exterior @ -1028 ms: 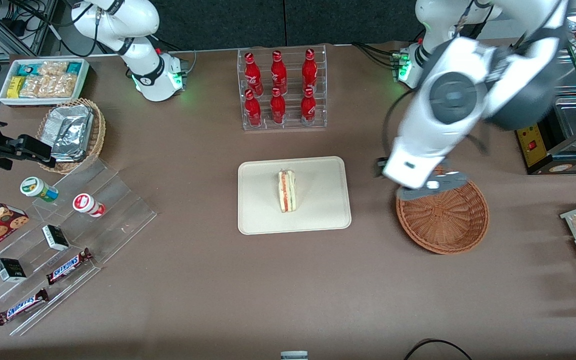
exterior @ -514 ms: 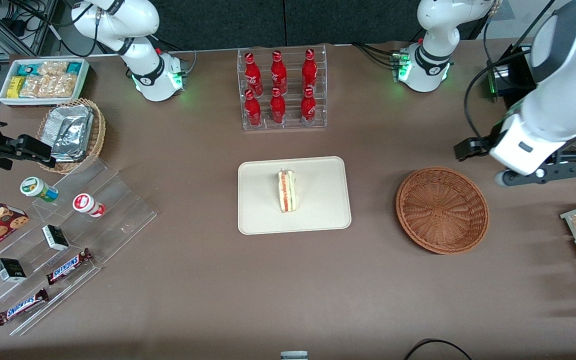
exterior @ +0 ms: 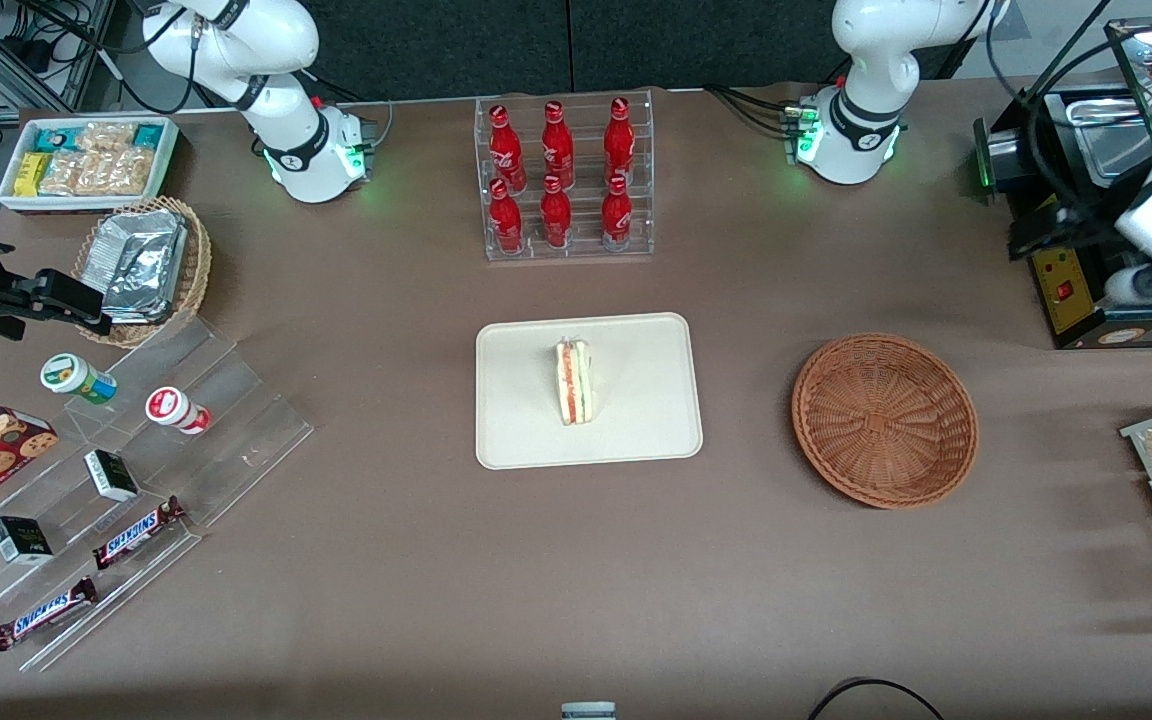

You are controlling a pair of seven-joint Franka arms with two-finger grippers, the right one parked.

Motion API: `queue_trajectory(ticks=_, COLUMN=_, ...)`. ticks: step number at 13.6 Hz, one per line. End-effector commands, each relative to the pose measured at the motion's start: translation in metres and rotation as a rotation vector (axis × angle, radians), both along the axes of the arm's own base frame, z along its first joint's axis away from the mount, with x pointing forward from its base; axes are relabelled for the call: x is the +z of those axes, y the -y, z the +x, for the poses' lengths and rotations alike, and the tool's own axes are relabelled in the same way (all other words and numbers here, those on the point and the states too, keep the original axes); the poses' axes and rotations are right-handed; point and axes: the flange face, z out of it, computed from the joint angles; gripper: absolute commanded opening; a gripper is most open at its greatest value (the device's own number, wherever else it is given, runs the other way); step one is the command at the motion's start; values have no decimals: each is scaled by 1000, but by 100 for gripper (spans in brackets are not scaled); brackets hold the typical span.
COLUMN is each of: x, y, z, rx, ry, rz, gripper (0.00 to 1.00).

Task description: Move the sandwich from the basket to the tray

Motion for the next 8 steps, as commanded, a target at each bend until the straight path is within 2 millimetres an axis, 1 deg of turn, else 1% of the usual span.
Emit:
queue_trajectory(ticks=1, x=2, y=6, z=-20, rx=-19, ry=3, rz=-10, gripper=100)
queue_trajectory(ticks=3, x=0, y=14, z=-13, rx=-25, ry=0, rz=1, gripper=100)
queue_trajectory(ticks=4, x=-1, y=14, z=-7, rx=-24, ry=5, rz=2, gripper=100)
queue_trajectory(ticks=6, x=6, y=16, z=4, rx=-32, ry=27, rz=-11, gripper=100)
queue_trajectory(ticks=7, x=4, y=19, z=12, rx=-36, ry=26, rz=-4, gripper=100)
queue_trajectory(ticks=8, x=3, y=22, z=12, rx=-36, ry=22, rz=-3, gripper=100)
